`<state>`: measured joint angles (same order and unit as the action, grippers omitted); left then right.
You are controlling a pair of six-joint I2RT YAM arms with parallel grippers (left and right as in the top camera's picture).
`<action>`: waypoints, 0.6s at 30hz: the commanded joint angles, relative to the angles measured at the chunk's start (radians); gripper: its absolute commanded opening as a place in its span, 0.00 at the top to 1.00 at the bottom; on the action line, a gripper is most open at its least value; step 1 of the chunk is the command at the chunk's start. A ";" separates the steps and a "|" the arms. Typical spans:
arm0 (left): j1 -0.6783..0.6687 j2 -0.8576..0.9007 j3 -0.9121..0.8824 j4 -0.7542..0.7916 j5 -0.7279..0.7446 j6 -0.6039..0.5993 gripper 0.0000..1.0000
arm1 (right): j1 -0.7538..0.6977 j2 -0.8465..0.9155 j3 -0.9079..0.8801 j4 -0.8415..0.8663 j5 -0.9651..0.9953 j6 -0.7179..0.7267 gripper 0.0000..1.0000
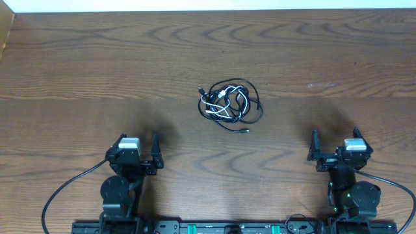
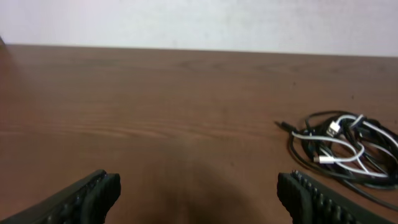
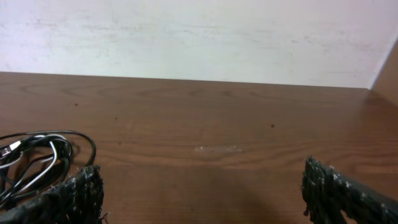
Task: Untangle cables
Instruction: 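Raise the left gripper and tilt it toward the cable bundle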
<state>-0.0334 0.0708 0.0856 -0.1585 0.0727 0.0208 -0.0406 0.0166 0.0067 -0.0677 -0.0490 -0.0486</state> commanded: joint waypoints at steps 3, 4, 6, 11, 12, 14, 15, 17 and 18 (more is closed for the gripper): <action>0.006 0.097 0.097 -0.021 0.045 -0.019 0.12 | 0.005 -0.010 -0.002 -0.004 -0.003 -0.012 0.01; 0.006 0.120 0.107 -0.020 0.059 -0.019 0.12 | 0.005 -0.010 -0.002 -0.004 -0.003 -0.012 0.01; 0.006 0.152 0.121 -0.021 0.078 -0.021 0.12 | 0.005 -0.010 -0.002 -0.004 -0.003 -0.012 0.01; 0.006 0.216 0.159 -0.021 0.156 -0.045 0.12 | 0.005 -0.010 -0.002 -0.004 -0.003 -0.012 0.01; 0.006 0.221 0.169 -0.021 0.170 -0.045 0.12 | 0.005 -0.010 -0.002 -0.004 -0.003 -0.012 0.01; 0.006 0.222 0.178 -0.021 0.171 -0.046 0.12 | 0.005 -0.010 -0.002 -0.004 -0.003 -0.012 0.01; 0.006 0.222 0.180 -0.021 0.171 -0.046 0.12 | 0.005 -0.010 -0.002 -0.004 -0.002 -0.012 0.01; 0.006 0.222 0.180 -0.021 0.172 -0.046 0.12 | 0.005 -0.010 -0.002 -0.004 -0.003 -0.012 0.01; 0.006 0.222 0.180 -0.023 0.175 -0.046 0.12 | 0.005 -0.010 -0.002 -0.004 -0.002 -0.012 0.01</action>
<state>-0.0334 0.2920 0.2329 -0.1768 0.2203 -0.0113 -0.0406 0.0166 0.0067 -0.0677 -0.0486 -0.0486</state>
